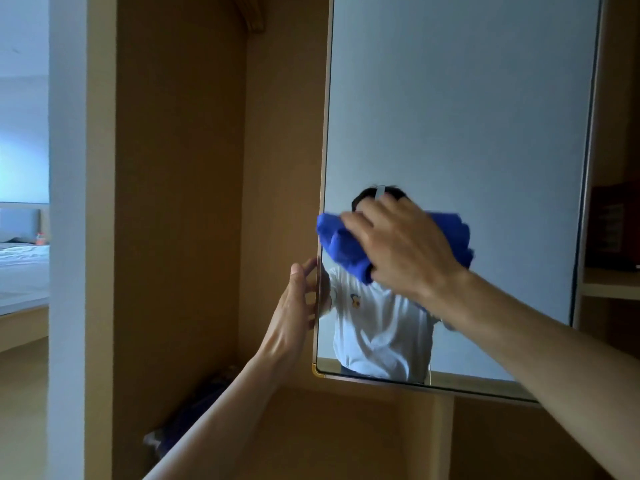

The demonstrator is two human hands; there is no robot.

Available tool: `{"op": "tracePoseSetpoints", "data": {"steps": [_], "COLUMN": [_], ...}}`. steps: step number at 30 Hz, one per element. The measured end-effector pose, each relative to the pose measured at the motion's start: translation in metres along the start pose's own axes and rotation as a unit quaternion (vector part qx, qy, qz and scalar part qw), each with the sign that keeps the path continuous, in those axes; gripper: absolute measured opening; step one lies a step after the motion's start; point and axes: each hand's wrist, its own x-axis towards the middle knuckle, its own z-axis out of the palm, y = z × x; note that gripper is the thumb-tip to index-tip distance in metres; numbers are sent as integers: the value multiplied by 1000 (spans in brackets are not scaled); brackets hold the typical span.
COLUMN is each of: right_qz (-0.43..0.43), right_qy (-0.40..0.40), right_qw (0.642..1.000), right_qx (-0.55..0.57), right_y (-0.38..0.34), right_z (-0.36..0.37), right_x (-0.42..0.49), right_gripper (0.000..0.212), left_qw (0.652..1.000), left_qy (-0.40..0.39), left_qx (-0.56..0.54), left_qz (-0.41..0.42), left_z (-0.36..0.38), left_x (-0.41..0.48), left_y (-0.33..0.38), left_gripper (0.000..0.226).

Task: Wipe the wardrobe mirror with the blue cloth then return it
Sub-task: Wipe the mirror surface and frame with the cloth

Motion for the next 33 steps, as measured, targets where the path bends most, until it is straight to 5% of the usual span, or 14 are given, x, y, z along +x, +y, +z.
{"op": "tracePoseSetpoints", "data": {"steps": [4, 19, 26, 30, 33], "right_qz": [43, -50, 83, 75, 39], "right_qy": [23, -32, 42, 45, 49], "right_qw": [999, 997, 996, 996, 998], "right_qx": [-6, 53, 10, 3, 17], "right_y": [19, -40, 42, 49, 28], "right_z": [-12, 32, -4, -3, 12], "right_x": [23, -36, -8, -11, -33], "right_gripper": [39, 31, 42, 35, 33], "left_qw": [1000, 998, 997, 997, 996], "left_qy": [4, 39, 63, 75, 79], "left_qx": [-5, -30, 36, 25, 23], "left_qz": [0, -25, -18, 13, 25], "left_z": [-1, 4, 16, 24, 24], "left_x": [12, 12, 5, 2, 4], "left_y": [9, 0, 5, 7, -1], "left_gripper": [69, 53, 31, 67, 63]}}
